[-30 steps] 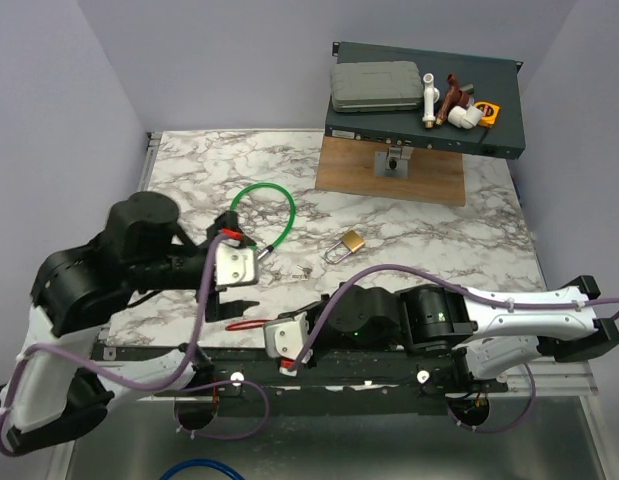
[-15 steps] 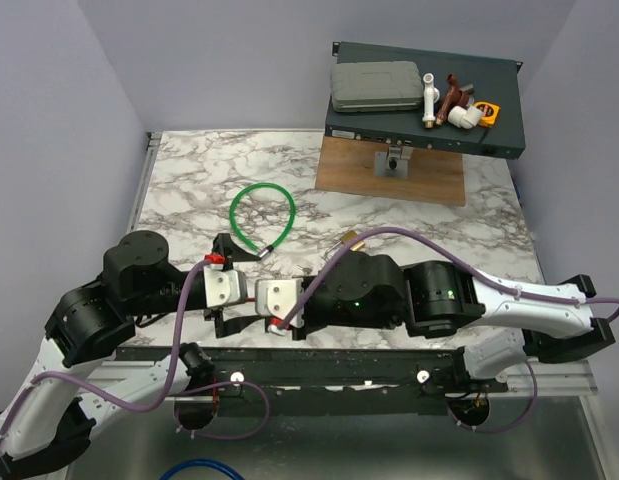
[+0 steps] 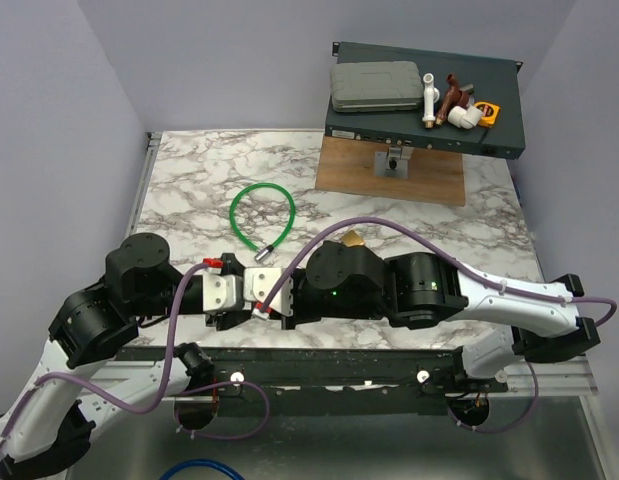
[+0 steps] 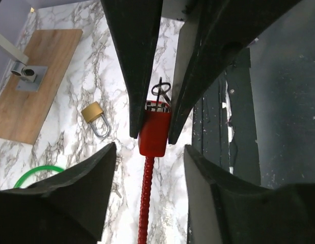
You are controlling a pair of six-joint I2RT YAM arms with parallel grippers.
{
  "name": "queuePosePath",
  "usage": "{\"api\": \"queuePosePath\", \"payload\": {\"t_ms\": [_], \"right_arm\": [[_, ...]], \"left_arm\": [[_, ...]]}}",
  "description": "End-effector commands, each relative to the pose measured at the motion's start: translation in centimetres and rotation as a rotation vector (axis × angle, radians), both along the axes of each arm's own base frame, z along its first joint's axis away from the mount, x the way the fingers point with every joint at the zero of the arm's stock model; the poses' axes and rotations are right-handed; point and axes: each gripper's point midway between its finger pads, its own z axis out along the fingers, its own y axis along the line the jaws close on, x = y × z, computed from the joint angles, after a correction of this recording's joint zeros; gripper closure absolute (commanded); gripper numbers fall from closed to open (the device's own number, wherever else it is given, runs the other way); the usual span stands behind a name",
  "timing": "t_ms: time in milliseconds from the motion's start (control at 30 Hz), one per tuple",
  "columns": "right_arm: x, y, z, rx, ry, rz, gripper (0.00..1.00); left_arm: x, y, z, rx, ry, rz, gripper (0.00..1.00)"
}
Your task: Unlock with the key
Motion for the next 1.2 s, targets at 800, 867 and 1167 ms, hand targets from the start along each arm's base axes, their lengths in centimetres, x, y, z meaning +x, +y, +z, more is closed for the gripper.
{"api": "queuePosePath", "payload": {"t_ms": [800, 867, 1167], "right_arm": [[-1.7, 1.9, 1.2, 0.024, 0.079, 0.067, 0.99], [-1.8, 2.0, 1.1, 0.024, 0.082, 0.070, 0.99], [-1.8, 3.0, 1.3, 0.055, 0.094, 0.067, 0.93]], "left_arm": [[-0.8, 0.4, -2.4, -0.031, 0.067, 0.000, 0.68], [-0.7, 0.3, -1.9, -0.047, 0.062, 0.002, 0.76], [-2.0, -0.2, -0.4, -0.109, 0.108, -0.060, 0.96]]}}
